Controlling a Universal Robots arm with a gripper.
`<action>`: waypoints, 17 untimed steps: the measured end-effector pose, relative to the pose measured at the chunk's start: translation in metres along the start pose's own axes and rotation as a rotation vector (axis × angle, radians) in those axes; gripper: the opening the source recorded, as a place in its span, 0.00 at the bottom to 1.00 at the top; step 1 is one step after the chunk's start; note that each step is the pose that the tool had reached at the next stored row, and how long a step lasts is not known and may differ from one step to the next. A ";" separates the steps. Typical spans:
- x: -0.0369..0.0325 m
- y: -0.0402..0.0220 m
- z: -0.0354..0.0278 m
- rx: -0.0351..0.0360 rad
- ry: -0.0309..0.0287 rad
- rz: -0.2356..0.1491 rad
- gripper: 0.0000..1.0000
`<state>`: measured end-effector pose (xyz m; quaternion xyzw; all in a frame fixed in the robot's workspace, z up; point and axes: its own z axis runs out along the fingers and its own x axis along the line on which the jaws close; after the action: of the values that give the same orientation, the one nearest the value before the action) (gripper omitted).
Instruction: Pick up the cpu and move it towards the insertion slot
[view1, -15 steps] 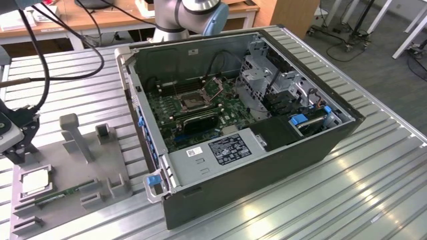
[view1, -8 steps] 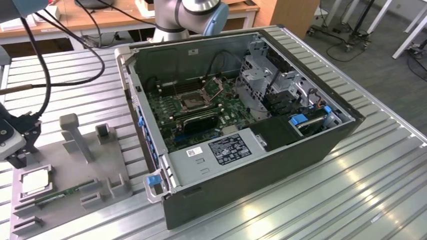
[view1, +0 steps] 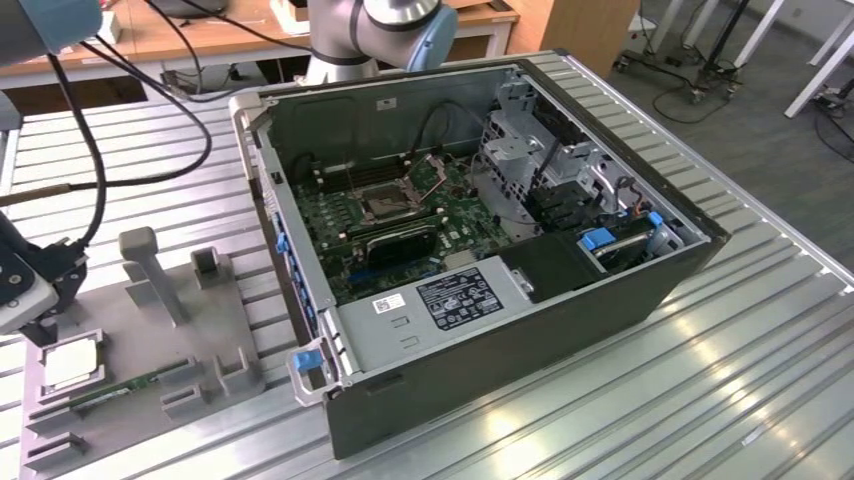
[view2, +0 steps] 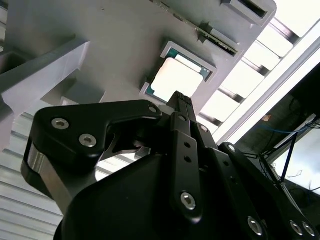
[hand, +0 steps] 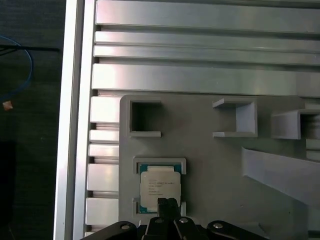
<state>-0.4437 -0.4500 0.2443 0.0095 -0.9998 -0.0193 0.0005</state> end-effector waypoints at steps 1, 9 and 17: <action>0.0000 -0.0004 0.0009 -0.0001 -0.0001 0.000 0.11; 0.0005 -0.0023 0.0044 -0.0001 -0.0001 0.000 0.11; 0.0017 -0.0027 0.0062 -0.0001 -0.0001 0.000 0.11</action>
<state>-0.4453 -0.4525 0.2380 0.0095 -0.9998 -0.0193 0.0004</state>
